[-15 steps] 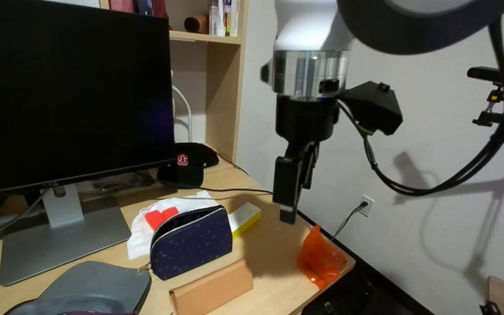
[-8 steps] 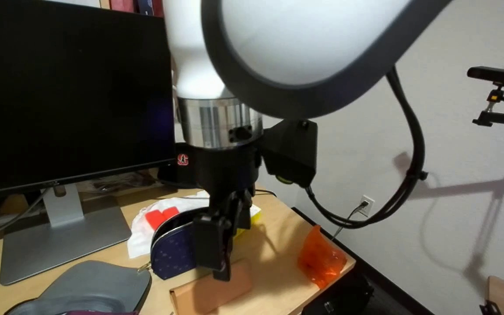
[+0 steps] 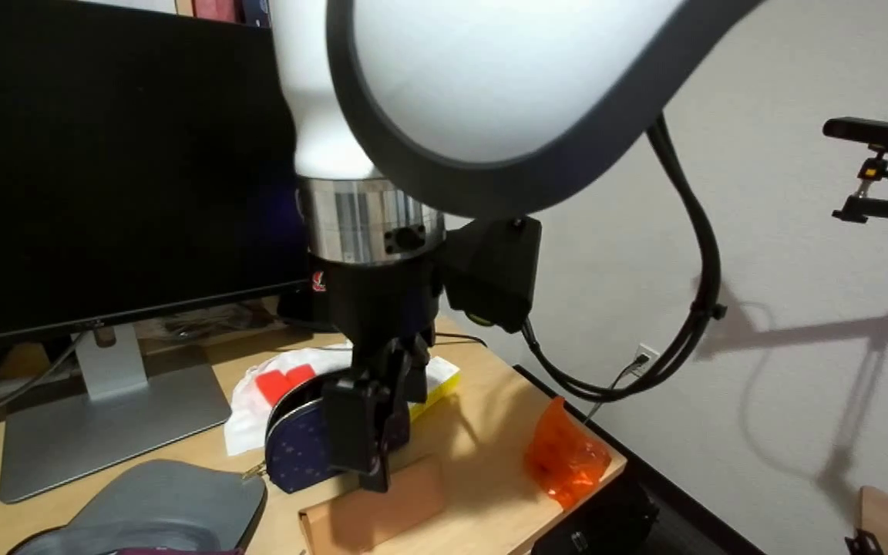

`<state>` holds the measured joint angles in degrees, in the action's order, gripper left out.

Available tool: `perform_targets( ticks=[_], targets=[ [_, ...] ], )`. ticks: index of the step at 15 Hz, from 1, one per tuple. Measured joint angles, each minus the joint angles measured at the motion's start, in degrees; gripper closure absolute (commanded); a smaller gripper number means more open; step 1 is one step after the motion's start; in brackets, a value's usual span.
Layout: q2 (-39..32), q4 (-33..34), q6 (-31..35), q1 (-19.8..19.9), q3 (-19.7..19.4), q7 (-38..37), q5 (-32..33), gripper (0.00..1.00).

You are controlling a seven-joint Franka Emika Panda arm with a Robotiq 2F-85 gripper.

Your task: Remove the cloth from the cap and put it in the pencil case

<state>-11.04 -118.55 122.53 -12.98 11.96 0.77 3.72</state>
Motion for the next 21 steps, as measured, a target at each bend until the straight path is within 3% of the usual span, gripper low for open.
perform_targets(
  ticks=[3, 6, 14, 21],
  targets=[
    [-1.31, 1.12, 4.92, -0.02, 0.02, 5.06, 0.24, 0.00],
    [-6.49, 6.46, 7.15, -0.03, 0.62, 12.53, 0.22, 0.00],
    [-24.46, 23.21, 4.04, -1.39, 3.93, 29.78, 2.44, 0.00],
    [-28.13, 28.76, 0.06, -3.76, 4.16, 33.30, 7.07, 0.00]
  ],
)
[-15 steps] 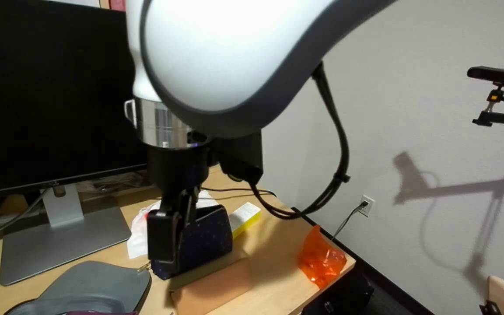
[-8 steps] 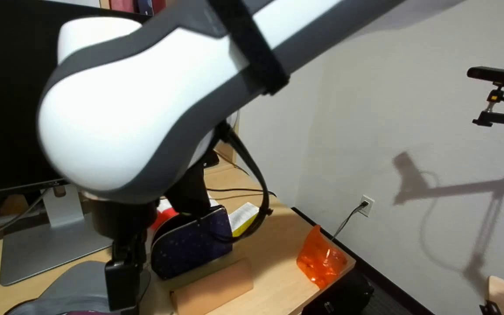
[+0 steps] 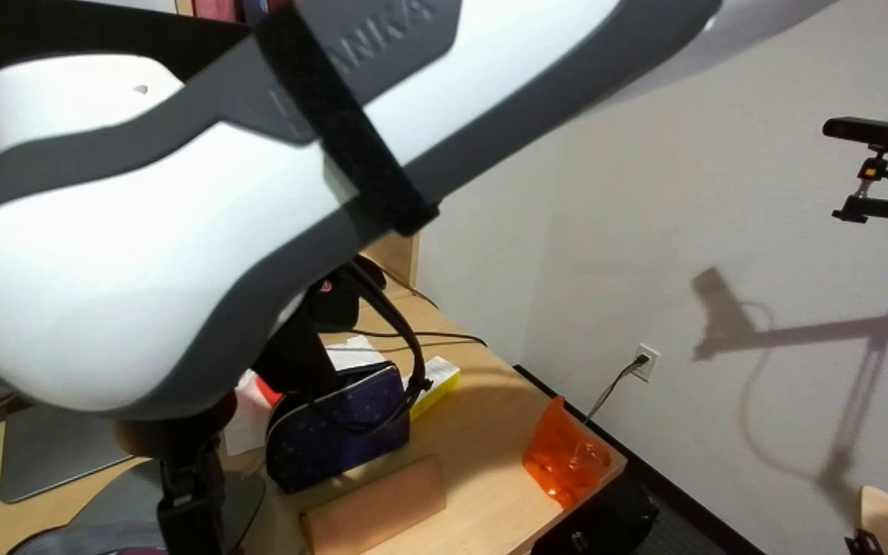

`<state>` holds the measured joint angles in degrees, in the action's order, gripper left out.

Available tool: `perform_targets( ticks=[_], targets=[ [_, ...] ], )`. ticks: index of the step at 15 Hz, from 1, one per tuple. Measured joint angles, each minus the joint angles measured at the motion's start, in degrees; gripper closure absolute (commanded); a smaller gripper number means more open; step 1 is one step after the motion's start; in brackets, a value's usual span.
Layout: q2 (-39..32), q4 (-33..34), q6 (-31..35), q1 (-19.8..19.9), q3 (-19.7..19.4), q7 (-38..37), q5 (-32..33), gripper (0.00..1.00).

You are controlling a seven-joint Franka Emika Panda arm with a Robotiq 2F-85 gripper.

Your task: Remove the cloth from the cap and put it in the pencil case

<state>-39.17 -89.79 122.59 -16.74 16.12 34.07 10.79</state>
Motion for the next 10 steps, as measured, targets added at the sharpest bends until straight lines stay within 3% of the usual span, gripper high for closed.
perform_targets(
  ticks=[5, 9, 10],
  targets=[
    [-1.50, 0.21, 2.23, 0.05, 0.55, 2.07, -0.03, 0.00],
    [-7.25, 2.46, 7.04, -0.01, 1.89, 5.52, -0.06, 0.00],
    [-8.66, 3.11, 7.96, 0.00, 2.11, 6.12, -0.06, 0.25]
  ],
)
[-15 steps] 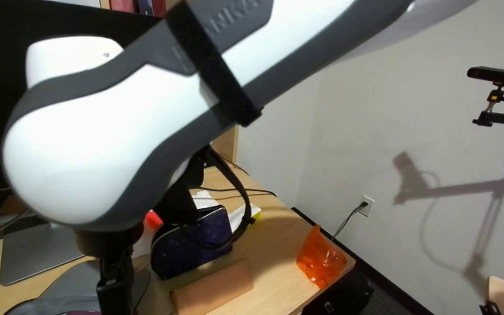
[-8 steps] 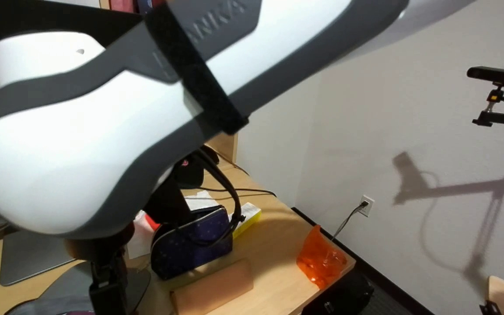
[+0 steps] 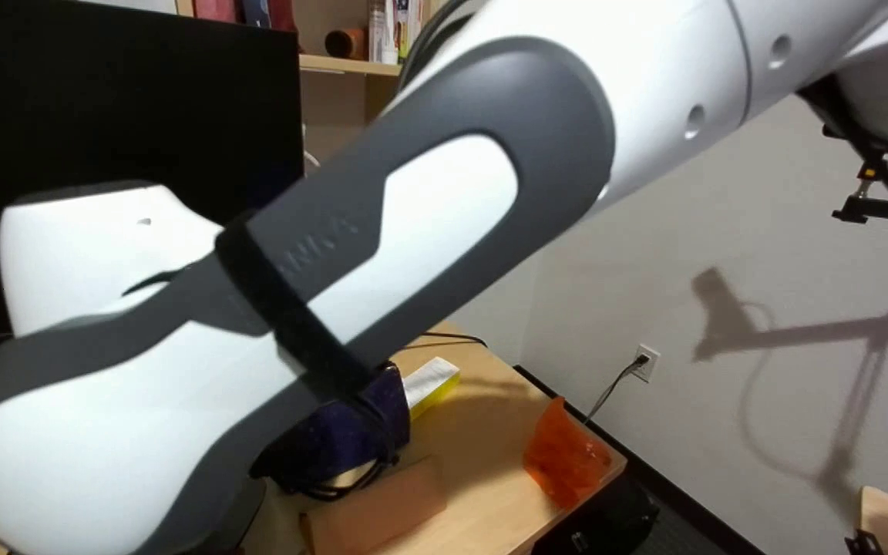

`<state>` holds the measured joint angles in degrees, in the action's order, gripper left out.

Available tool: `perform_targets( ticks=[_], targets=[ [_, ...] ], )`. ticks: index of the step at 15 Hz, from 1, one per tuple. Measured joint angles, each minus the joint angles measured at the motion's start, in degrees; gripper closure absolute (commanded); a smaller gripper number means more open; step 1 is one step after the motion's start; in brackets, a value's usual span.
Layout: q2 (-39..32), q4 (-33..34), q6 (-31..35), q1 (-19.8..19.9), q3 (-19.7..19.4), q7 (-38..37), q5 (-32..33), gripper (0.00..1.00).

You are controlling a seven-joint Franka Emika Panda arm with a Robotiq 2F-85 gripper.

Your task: Remove the cloth from the cap and put it in the pencil case

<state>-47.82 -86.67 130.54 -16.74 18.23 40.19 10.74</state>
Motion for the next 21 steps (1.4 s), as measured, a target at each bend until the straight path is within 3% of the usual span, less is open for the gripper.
perform_targets(
  ticks=[2, 11, 15, 17, 21],
  targets=[
    [-2.17, 1.19, 0.79, 0.02, 0.25, 0.75, 0.00, 0.32],
    [-5.79, 4.39, 0.74, 0.01, 0.95, 2.31, -0.11, 0.91],
    [-6.22, 5.52, 0.38, 0.01, 1.50, 2.47, -0.29, 0.96],
    [-6.22, 6.25, -0.10, 0.01, 1.73, 2.52, -0.40, 0.91],
    [-5.49, 7.40, -0.39, 0.18, 1.85, 2.51, -1.05, 0.91]
  ],
)
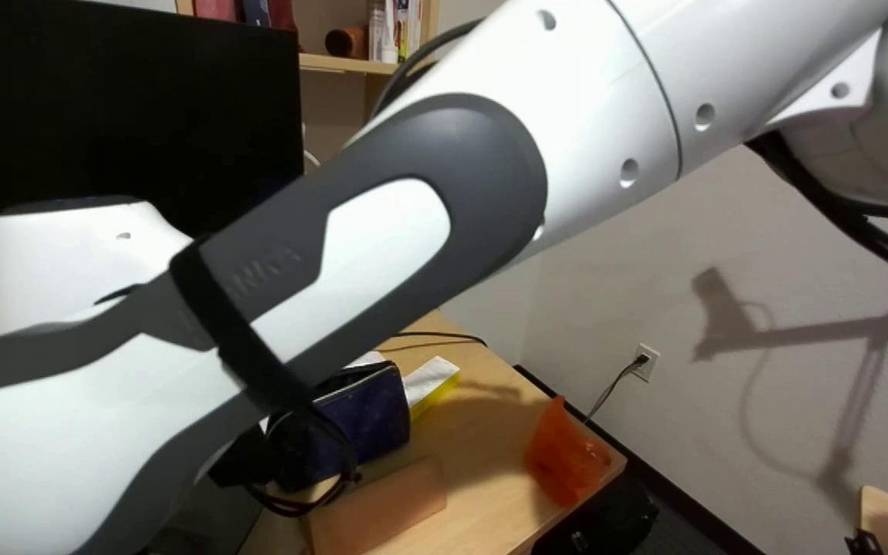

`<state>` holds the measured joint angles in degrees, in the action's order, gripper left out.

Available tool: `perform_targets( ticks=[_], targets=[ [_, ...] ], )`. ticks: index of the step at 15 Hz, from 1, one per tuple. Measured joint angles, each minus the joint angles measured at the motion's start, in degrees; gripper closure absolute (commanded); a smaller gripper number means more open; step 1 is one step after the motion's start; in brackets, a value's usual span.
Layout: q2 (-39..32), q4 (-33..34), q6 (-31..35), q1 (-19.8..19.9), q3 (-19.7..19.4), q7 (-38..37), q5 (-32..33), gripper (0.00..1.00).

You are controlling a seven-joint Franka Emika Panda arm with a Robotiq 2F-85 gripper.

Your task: Remove the cloth from the cap and put it in the pencil case

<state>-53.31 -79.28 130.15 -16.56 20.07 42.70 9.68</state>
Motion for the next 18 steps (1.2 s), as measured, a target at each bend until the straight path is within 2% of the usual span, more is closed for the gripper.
perform_targets(
  ticks=[12, 13, 15, 18],
  targets=[
    [5.07, -2.67, -0.62, 1.80, -0.29, -0.56, -2.73, 0.92],
    [5.05, -2.73, -1.79, 1.73, -0.29, -0.56, -2.74, 0.66],
    [4.94, -2.72, -4.16, 1.50, -0.29, -0.56, -2.78, 0.65],
    [4.47, -2.51, -7.09, 1.14, -0.33, -0.56, -2.81, 0.48]
  ],
)
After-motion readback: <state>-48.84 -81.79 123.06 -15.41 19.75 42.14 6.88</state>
